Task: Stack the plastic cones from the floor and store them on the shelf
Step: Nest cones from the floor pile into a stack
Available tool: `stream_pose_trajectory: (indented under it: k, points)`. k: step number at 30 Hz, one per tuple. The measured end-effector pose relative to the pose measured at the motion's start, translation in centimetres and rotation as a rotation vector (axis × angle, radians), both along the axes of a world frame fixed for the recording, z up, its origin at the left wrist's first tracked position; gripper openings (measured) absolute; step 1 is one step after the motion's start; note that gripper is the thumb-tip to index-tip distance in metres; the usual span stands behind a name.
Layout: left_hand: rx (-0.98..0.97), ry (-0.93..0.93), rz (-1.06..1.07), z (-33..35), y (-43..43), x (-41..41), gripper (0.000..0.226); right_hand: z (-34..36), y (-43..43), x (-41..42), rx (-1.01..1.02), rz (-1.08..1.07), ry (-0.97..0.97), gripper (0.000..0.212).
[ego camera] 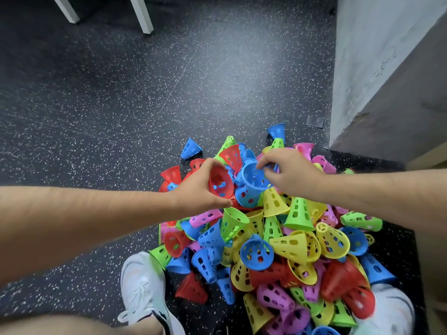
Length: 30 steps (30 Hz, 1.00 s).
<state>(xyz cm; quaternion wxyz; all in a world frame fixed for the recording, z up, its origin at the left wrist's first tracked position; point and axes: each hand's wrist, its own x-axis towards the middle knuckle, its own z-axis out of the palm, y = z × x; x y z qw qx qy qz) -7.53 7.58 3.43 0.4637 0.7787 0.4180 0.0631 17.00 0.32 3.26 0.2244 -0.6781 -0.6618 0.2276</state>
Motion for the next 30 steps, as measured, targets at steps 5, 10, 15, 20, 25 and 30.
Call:
stream_pose_trajectory:
  k: [5, 10, 15, 20, 25, 30]
  points:
    - [-0.023, -0.042, 0.034, 0.9, 0.2, 1.3, 0.074, 1.8, -0.5, -0.4, 0.016, -0.333, 0.371, 0.020]
    - [-0.032, -0.048, -0.008, 2.1, -0.8, 2.2, 0.077, 2.8, -0.7, -2.7, -0.027, -0.346, 0.505, 0.024]
    - [-0.140, -0.223, -0.003, 2.6, -2.5, 3.2, 0.091, 3.3, -2.0, -4.6, -0.091, -0.283, 0.467, 0.020]
    - [-0.040, -0.124, -0.046, 2.4, -3.4, 2.9, 0.073, 3.5, -3.4, -4.5, -0.120, -0.290, 0.348, 0.026]
    - [-0.080, -0.021, -0.055, 0.9, -3.1, 2.2, 0.076, 2.3, -4.4, -4.3, -0.193, -0.259, 0.323, 0.022]
    - [-0.113, 0.033, -0.136, -0.1, -3.6, 2.9, 0.070, 1.7, -5.4, -2.1, -0.310, -0.029, -0.038, 0.012]
